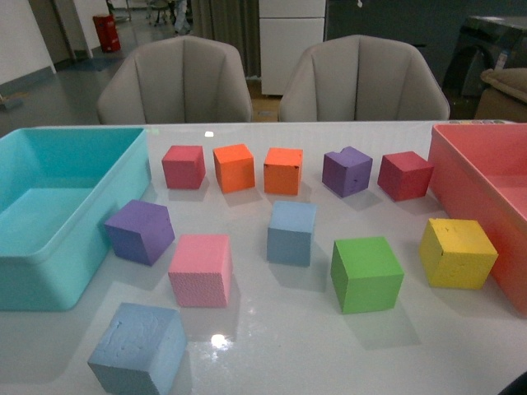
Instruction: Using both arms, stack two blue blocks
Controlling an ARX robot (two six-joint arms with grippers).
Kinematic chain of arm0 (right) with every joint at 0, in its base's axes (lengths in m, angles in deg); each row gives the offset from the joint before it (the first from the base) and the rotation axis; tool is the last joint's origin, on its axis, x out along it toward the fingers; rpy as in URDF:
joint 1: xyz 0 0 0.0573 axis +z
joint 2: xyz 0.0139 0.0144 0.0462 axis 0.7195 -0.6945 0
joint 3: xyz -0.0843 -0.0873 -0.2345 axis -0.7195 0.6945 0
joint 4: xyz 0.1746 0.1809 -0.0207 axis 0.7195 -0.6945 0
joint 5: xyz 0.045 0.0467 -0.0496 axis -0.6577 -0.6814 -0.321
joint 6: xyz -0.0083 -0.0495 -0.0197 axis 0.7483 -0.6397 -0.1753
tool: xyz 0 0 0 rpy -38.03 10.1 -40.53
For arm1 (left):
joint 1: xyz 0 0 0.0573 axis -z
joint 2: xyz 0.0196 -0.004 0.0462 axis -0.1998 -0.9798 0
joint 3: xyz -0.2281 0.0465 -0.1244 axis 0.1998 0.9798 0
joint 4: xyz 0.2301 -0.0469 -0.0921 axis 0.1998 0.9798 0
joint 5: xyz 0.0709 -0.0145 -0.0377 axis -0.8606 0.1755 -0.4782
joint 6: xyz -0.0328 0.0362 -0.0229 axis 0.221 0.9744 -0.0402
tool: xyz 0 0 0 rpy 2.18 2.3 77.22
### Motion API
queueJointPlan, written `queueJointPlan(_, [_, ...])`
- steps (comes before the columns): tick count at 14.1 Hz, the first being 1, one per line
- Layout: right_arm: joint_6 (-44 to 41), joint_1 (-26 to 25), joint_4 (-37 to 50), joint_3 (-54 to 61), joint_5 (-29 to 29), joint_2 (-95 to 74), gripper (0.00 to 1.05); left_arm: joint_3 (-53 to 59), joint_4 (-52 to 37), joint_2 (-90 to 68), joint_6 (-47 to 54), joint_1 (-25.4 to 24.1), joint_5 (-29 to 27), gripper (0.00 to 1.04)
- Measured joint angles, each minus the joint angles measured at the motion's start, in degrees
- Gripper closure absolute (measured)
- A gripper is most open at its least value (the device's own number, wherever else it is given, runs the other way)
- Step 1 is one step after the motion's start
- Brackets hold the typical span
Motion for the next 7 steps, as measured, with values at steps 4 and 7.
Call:
queueJointPlan(4, [-0.04,-5.77,-9.57,4.37,-5.75,13.86,1.03,0.0,0.0,0.0,-0.02,0.0,-0.02,0.07])
queueJointPlan(7, [-0.04,-6.12,-17.86,6.14,-6.25,24.0,1.03,0.0,0.0,0.0,0.0,0.0,0.0,0.07])
